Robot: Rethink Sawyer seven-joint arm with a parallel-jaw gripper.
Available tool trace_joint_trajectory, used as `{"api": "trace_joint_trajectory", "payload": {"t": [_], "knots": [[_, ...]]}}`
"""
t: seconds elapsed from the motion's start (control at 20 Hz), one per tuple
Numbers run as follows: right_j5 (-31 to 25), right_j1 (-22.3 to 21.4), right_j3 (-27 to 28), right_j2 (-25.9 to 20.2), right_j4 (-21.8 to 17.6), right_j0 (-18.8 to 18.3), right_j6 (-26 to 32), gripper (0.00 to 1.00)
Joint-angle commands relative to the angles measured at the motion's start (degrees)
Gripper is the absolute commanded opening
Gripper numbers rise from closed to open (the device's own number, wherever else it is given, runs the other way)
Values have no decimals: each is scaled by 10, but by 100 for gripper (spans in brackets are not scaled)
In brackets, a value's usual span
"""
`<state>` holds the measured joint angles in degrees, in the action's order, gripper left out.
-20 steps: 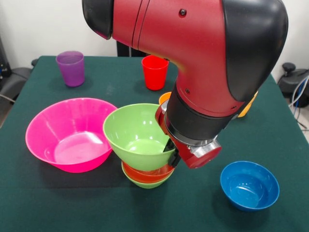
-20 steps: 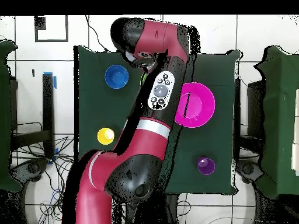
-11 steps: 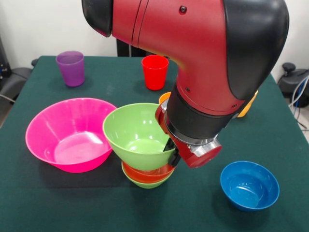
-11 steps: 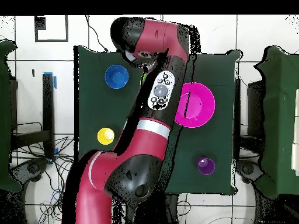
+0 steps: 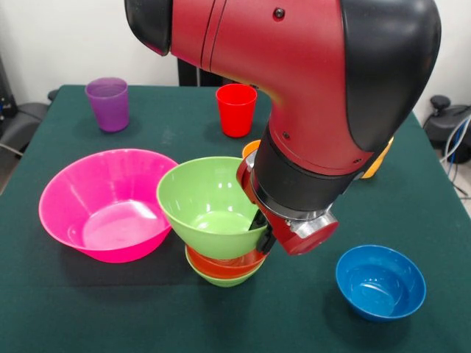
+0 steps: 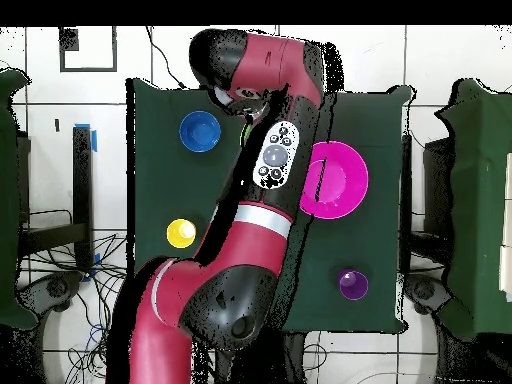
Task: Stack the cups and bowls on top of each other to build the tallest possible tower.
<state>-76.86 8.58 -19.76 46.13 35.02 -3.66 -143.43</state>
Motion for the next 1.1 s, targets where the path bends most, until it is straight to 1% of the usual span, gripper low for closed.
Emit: {"api": "trace_joint_trajectory", "payload": {"t": [0.05,1.1], "knots": [[-49,5,-34,-46,-18,5,-2,0],[-49,5,-35,-46,-18,5,-3,0]]}}
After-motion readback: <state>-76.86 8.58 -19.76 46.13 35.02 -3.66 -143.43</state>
